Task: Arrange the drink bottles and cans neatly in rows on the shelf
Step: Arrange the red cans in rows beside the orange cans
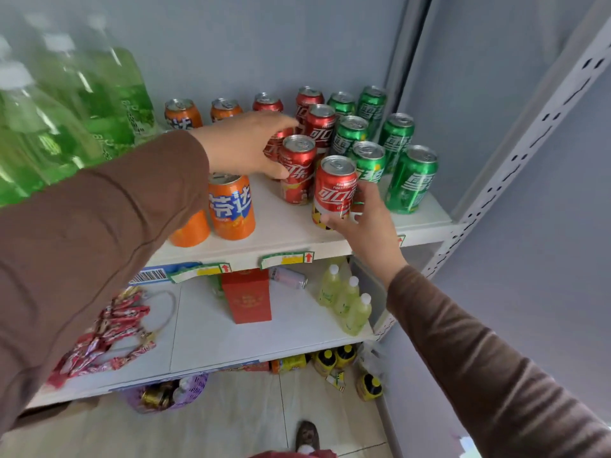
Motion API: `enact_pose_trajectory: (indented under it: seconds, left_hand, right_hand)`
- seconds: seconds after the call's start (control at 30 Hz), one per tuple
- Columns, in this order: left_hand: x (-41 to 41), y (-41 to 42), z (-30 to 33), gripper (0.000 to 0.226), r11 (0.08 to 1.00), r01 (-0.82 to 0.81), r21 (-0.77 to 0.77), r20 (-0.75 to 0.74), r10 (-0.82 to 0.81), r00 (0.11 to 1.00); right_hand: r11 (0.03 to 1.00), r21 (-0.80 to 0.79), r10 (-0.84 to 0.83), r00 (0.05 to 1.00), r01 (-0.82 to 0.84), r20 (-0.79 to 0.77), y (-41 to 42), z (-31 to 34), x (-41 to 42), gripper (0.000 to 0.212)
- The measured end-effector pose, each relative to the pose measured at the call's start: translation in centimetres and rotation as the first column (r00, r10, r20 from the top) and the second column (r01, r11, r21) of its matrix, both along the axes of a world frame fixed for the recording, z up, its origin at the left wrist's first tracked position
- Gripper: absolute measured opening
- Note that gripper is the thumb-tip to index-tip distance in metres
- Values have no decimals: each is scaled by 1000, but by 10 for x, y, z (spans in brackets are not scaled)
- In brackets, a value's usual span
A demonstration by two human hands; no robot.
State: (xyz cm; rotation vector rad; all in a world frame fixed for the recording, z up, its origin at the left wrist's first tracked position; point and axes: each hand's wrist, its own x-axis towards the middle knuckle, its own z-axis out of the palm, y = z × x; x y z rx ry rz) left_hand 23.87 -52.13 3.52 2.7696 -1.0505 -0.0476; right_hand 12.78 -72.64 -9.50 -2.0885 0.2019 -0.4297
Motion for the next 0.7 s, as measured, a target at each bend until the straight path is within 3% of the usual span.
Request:
enact_pose_trajectory:
  seconds: [0.4, 0.6, 0.7]
  left_hand:
    - [50, -36, 2, 75, 982, 83, 168, -171, -54, 984]
    - [56, -41, 1, 54, 993, 56, 103, -268, -27, 963]
    - [55, -36, 7, 47, 1000, -16, 8, -393, 17, 919]
  right_hand:
    - [989, 127, 81, 997, -81, 3, 1, -11, 21, 70]
    - [974, 190, 129, 992, -124, -13, -6, -9, 28, 65]
    - [956, 255, 160, 987, -146, -35, -10, -7, 29, 59]
